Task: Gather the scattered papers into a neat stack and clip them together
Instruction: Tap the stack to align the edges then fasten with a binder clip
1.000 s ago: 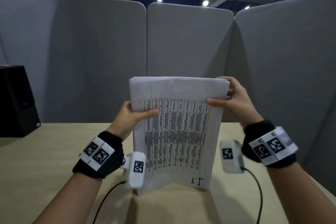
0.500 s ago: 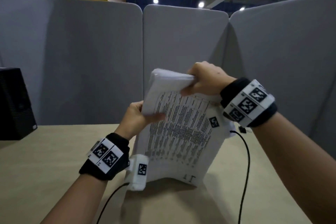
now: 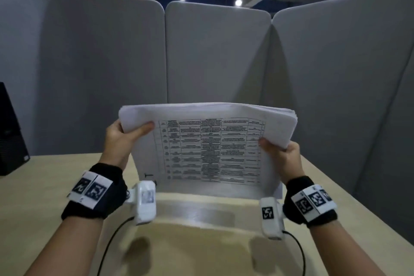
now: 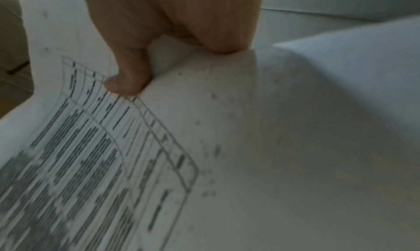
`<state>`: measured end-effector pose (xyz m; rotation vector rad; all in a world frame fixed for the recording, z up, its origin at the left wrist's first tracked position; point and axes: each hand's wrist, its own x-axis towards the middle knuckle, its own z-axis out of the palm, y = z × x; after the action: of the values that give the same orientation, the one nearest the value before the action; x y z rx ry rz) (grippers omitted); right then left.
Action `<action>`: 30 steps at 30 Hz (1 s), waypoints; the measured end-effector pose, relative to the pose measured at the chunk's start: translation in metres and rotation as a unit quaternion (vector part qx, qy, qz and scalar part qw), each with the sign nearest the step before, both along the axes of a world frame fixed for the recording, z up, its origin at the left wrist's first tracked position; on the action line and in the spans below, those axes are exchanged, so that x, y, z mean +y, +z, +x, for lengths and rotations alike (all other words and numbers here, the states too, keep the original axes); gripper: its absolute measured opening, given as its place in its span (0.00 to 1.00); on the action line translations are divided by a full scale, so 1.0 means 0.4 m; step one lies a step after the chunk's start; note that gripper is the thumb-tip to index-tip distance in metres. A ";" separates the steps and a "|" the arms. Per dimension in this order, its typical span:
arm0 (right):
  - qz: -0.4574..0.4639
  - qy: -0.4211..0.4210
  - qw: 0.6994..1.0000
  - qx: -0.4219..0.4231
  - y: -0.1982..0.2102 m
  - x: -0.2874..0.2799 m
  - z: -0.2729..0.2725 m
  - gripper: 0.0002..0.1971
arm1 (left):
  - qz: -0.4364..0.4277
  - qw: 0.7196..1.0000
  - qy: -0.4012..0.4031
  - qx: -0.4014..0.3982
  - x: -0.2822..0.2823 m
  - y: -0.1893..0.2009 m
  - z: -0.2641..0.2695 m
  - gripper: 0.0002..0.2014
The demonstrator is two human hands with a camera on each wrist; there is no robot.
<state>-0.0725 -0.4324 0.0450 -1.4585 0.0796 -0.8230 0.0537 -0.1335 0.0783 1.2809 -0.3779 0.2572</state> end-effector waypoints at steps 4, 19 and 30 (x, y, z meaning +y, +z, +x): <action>0.012 0.041 0.999 0.023 -0.056 -0.011 0.004 0.20 | 0.047 0.998 -0.005 -0.028 0.017 -0.068 -0.020 0.23; 0.040 0.101 0.993 0.040 -0.052 -0.034 0.046 0.43 | 0.050 0.993 -0.104 -0.030 0.040 -0.144 -0.002 0.35; 0.049 0.120 0.991 0.034 -0.047 -0.028 0.059 0.38 | 0.050 0.996 -0.067 -0.019 0.020 -0.125 0.010 0.26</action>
<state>-0.0490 -0.4438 0.0263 -1.3732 -0.0046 -0.5647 0.0578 -0.1255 0.0285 1.3435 -0.5116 0.1509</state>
